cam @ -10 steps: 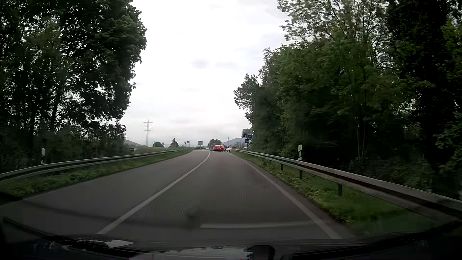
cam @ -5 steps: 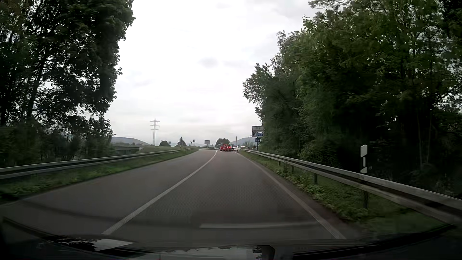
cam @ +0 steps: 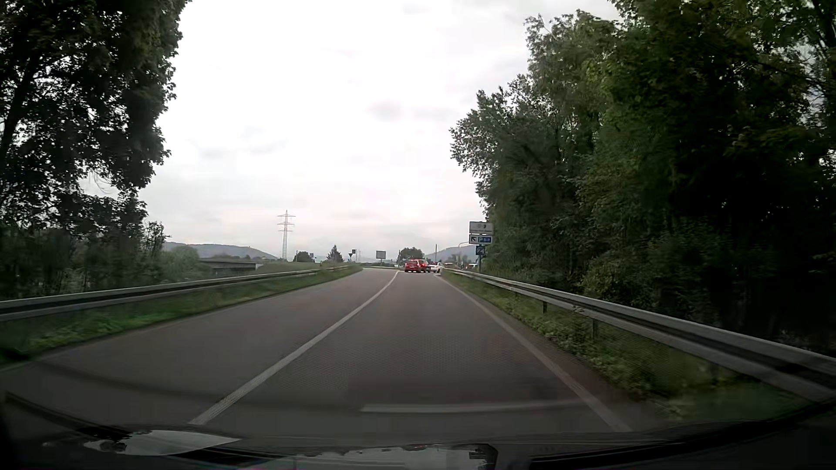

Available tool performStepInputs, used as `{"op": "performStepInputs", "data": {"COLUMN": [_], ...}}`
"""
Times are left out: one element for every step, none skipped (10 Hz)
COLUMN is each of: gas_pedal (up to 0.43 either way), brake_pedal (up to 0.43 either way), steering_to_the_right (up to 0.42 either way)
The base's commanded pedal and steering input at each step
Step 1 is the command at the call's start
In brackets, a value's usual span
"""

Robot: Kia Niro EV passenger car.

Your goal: Follow the waypoints while adhering to traffic rules and regulations

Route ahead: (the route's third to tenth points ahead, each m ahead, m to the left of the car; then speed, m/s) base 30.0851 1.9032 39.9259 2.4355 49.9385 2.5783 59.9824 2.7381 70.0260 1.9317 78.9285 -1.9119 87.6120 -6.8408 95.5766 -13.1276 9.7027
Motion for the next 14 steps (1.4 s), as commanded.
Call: {"op": "performStepInputs", "data": {"gas_pedal": [0.020, 0.020, 0.020, 0.020, 0.020, 0.020, 0.020, 0.008, 0.008, 0.000, 0.000, 0.000, 0.000, 0.000], "brake_pedal": [0.000, 0.000, 0.000, 0.000, 0.000, 0.000, 0.000, 0.000, 0.000, 0.000, 0.000, 0.000, 0.000, 0.000], "steering_to_the_right": [-0.008, -0.008, -0.008, -0.008, -0.008, -0.008, -0.008, -0.008, -0.008, -0.008, -0.008, -0.008, -0.007, -0.007]}}
